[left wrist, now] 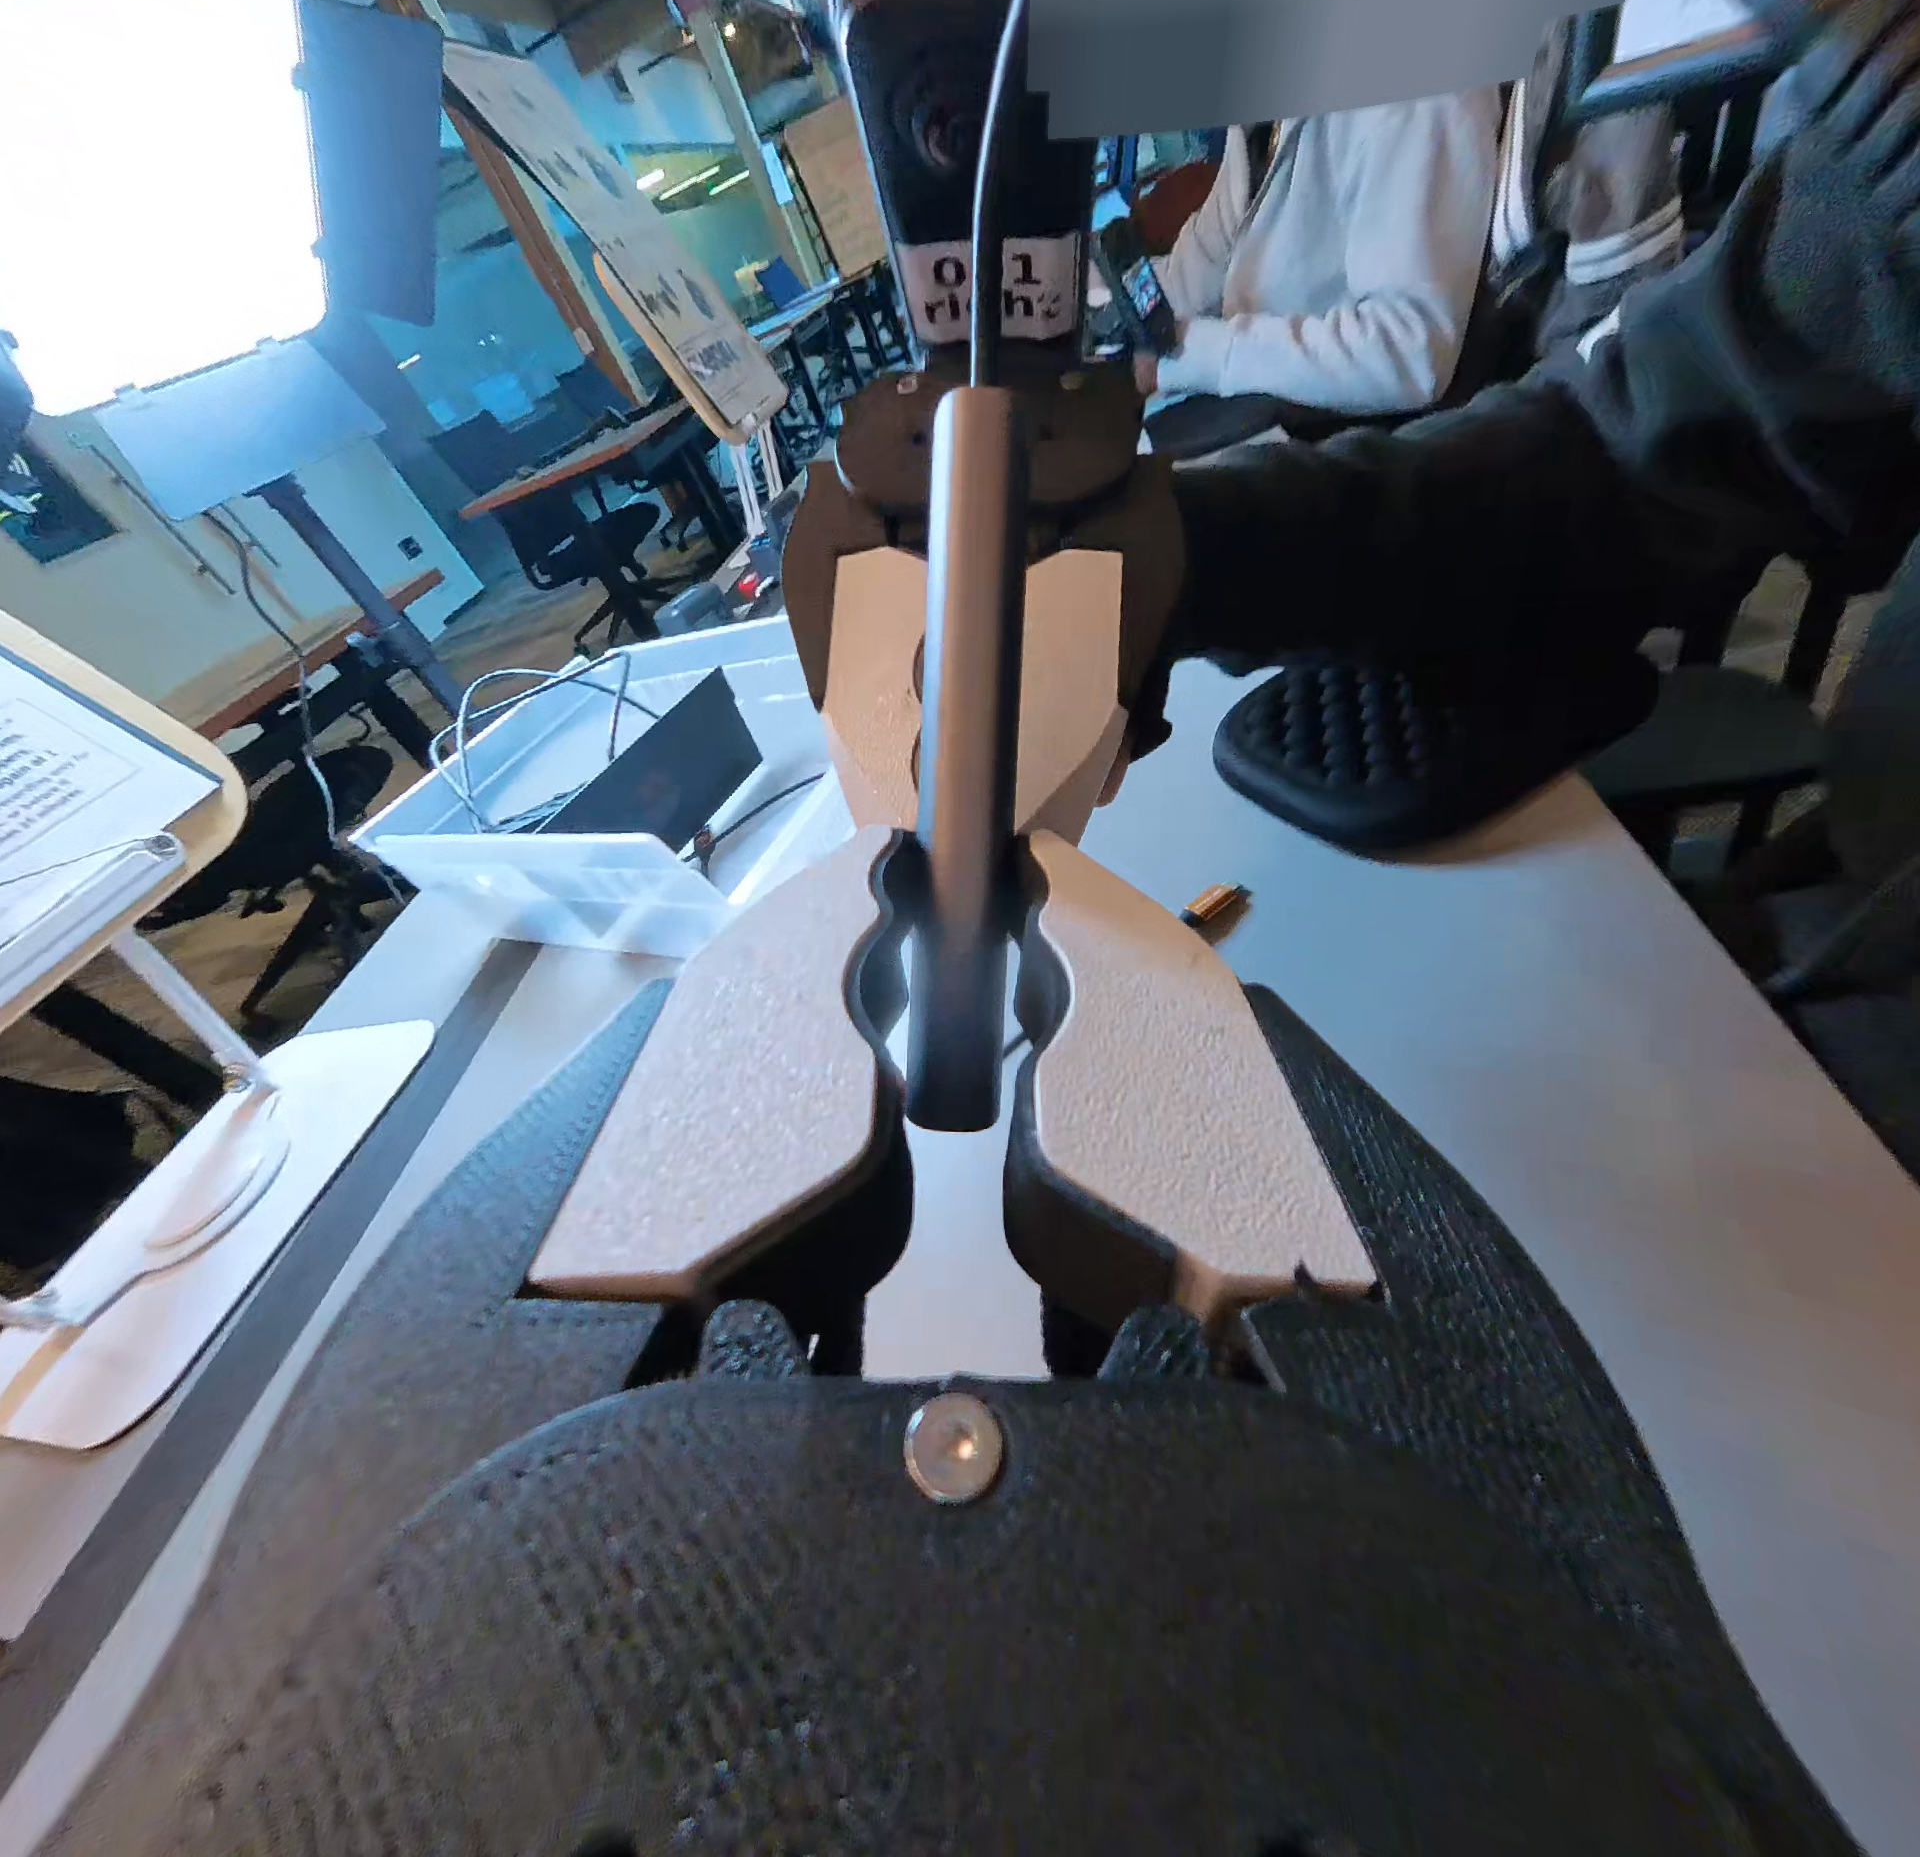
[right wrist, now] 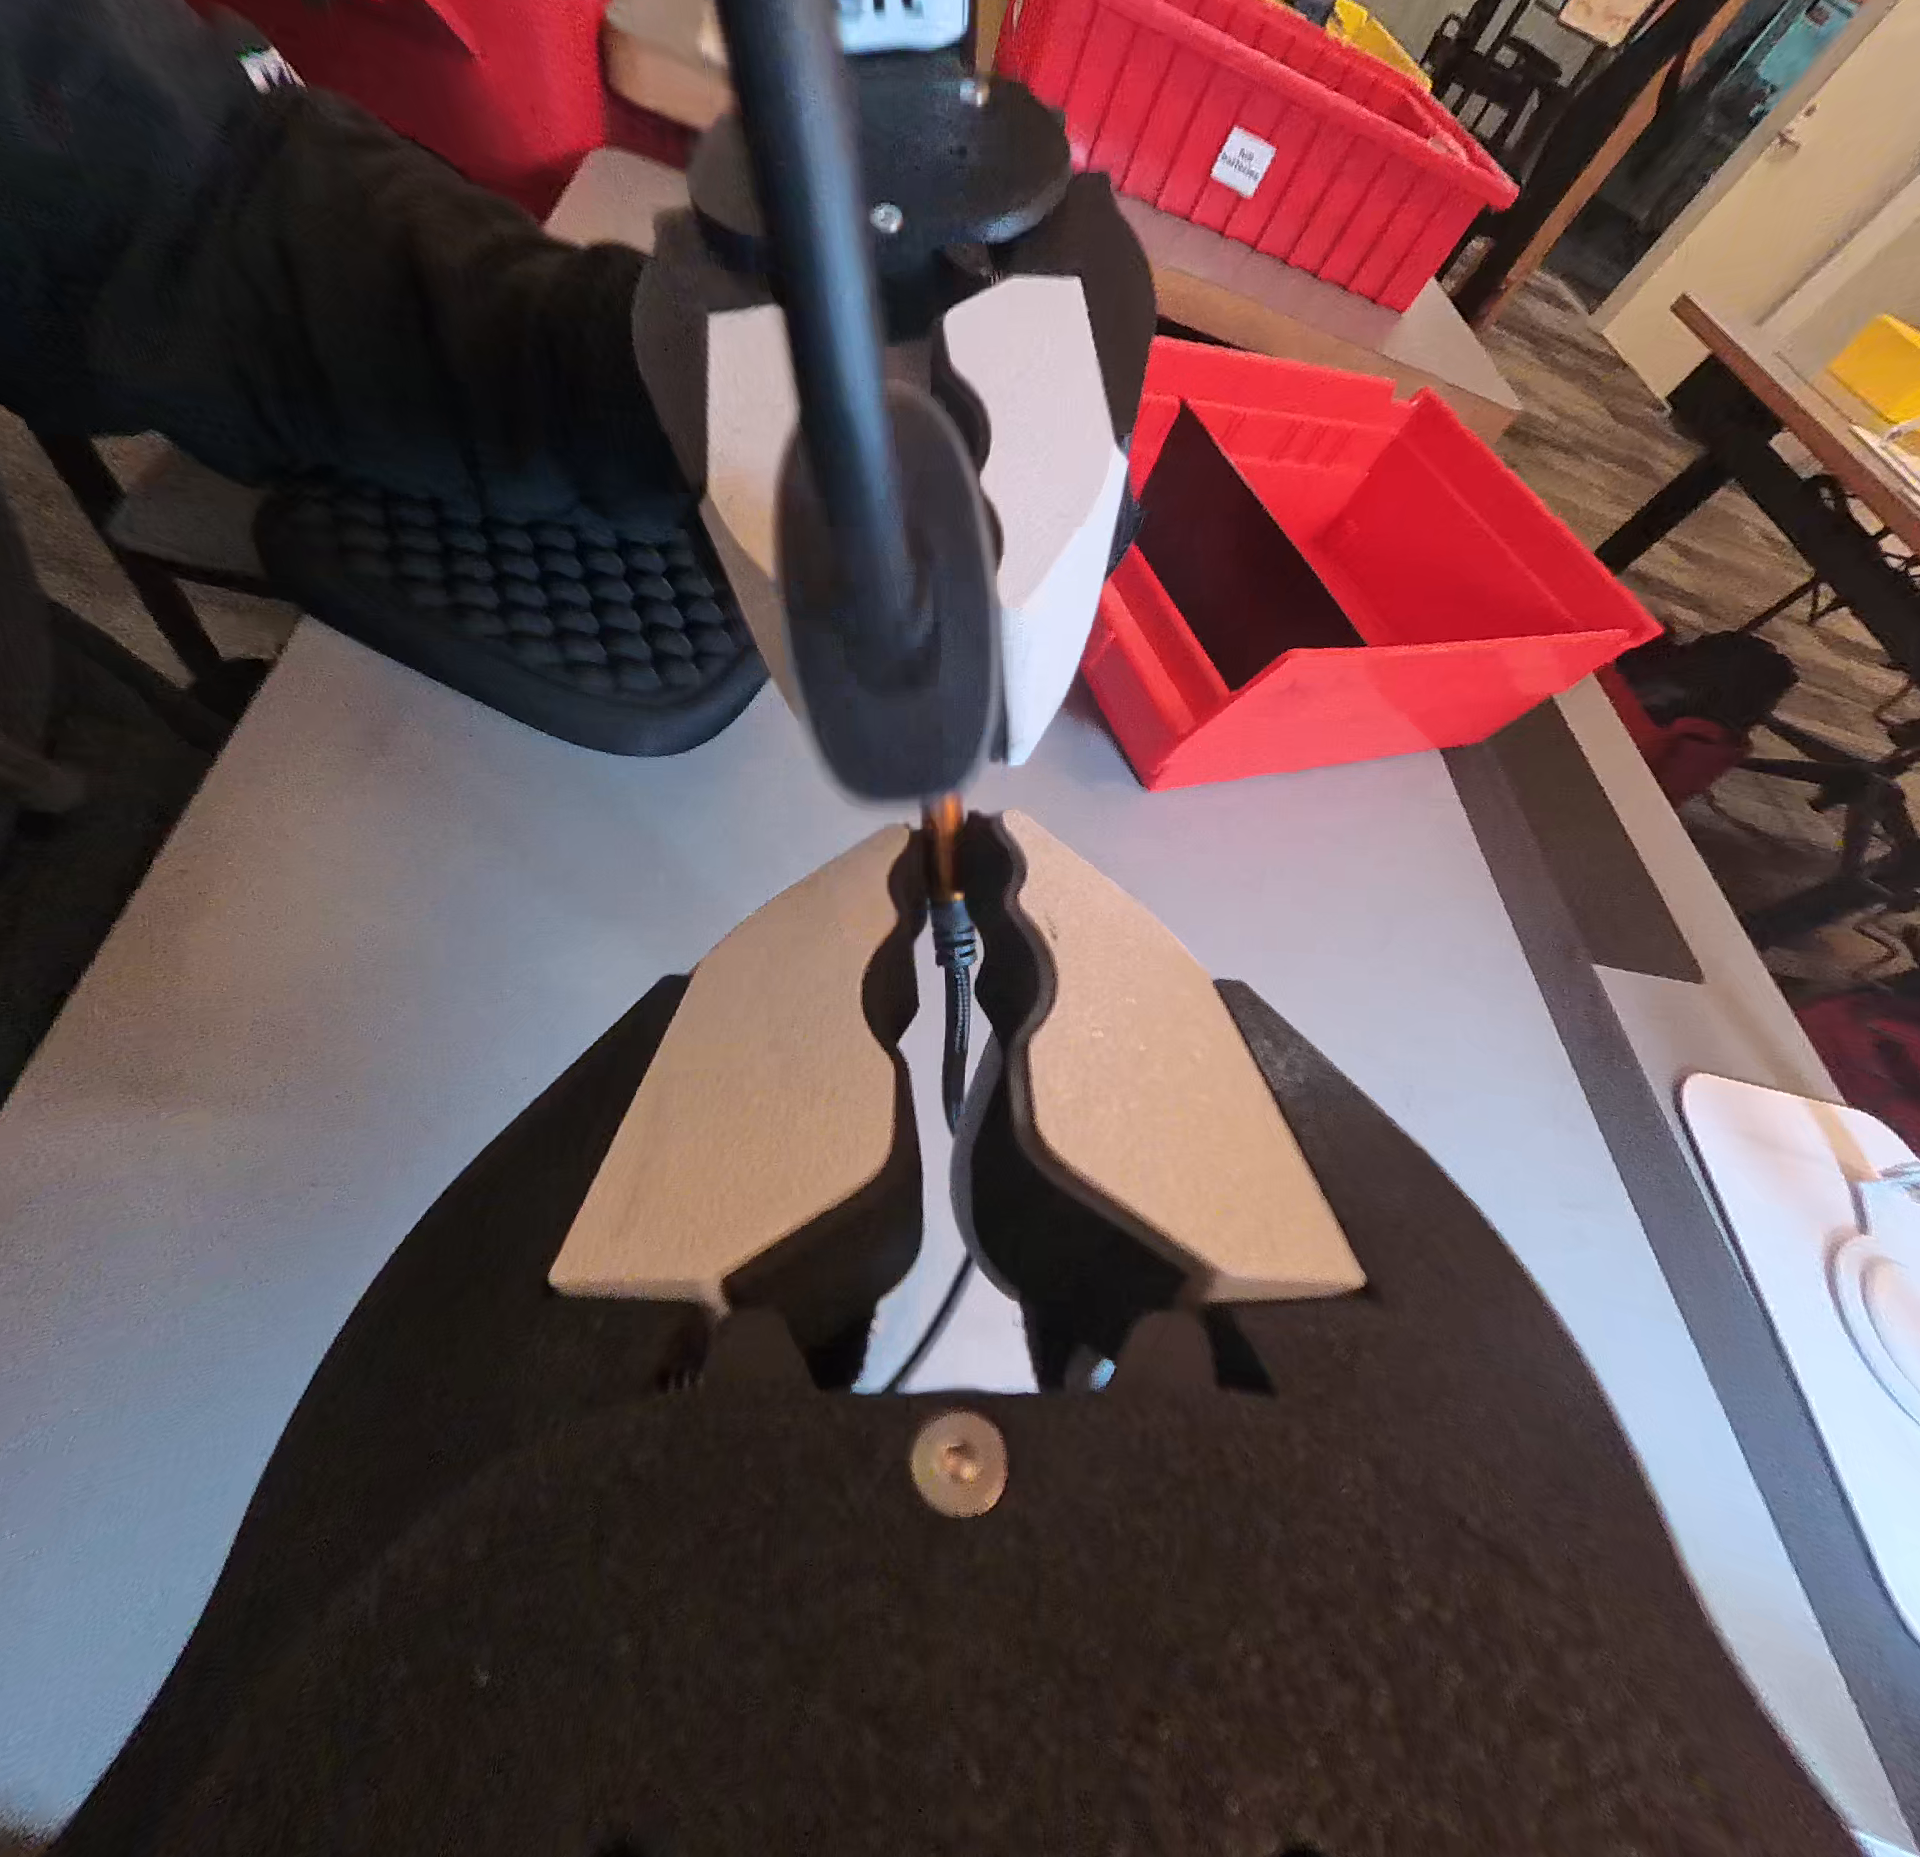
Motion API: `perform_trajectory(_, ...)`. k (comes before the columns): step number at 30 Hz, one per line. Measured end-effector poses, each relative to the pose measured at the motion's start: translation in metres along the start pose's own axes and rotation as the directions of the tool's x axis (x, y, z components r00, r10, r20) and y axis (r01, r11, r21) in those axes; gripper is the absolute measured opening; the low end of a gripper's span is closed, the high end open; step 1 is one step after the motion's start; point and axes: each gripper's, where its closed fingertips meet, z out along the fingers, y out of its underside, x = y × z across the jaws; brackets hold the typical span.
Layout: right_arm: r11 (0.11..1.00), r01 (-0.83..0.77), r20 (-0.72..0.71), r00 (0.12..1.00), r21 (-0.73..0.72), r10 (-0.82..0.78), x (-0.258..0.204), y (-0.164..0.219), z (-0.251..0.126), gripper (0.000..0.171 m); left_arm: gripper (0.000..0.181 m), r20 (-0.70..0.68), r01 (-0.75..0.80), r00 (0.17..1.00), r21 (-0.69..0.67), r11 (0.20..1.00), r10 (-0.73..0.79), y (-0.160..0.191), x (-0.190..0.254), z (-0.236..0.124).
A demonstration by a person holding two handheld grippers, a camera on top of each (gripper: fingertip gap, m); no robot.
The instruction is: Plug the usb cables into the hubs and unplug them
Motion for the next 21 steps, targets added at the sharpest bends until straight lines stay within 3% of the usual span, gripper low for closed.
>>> perform_trajectory(8,0.994,-0.09,0.071,0.994,0.064,0.085,-0.007,0.002,-0.003,0.009,0.016,-0.032,0.075,0.997,0.074,0.994,-0.072,-0.011,0.004,0.004)
perform_trajectory(9,0.996,-0.071,0.055,0.996,-0.058,0.074,-0.006,0.027,0.0,0.006,0.017,-0.004,0.102,0.995,0.221,0.97,-0.103,-0.034,-0.006,-0.011)
perform_trajectory(10,0.985,-0.09,0.06,0.993,-0.15,0.1,-0.009,0.055,0.003,0.008,0.017,0.0,0.173,0.982,0.412,0.895,-0.19,-0.071,-0.027,-0.048)
perform_trajectory(11,0.987,-0.146,0.08,0.985,-0.071,0.151,-0.015,0.053,0.004,0.008,0.018,0.031,0.146,0.981,0.525,0.838,-0.191,-0.096,-0.042,-0.083)
perform_trajectory(13,0.986,-0.116,0.013,0.993,0.115,0.116,-0.004,0.005,-0.008,0.007,0.018,0.038,0.105,0.992,0.3,0.948,-0.122,-0.069,-0.027,-0.061)
perform_trajectory(14,0.993,-0.068,-0.033,0.997,0.099,0.072,0.008,-0.008,-0.015,0.008,0.018,0.047,0.137,0.987,0.23,0.964,-0.151,-0.048,-0.022,-0.045)
perform_trajectory(17,1.0,-0.003,-0.133,0.991,0.012,0.005,0.036,-0.017,-0.036,0.007,0.017,0.082,0.266,0.955,0.189,0.945,-0.285,-0.016,-0.032,-0.034)
perform_trajectory(21,0.999,-0.006,-0.245,0.969,0.051,0.019,0.069,-0.034,-0.083,0.008,0.017,0.241,0.254,0.938,0.014,0.967,-0.25,0.026,-0.053,-0.04)
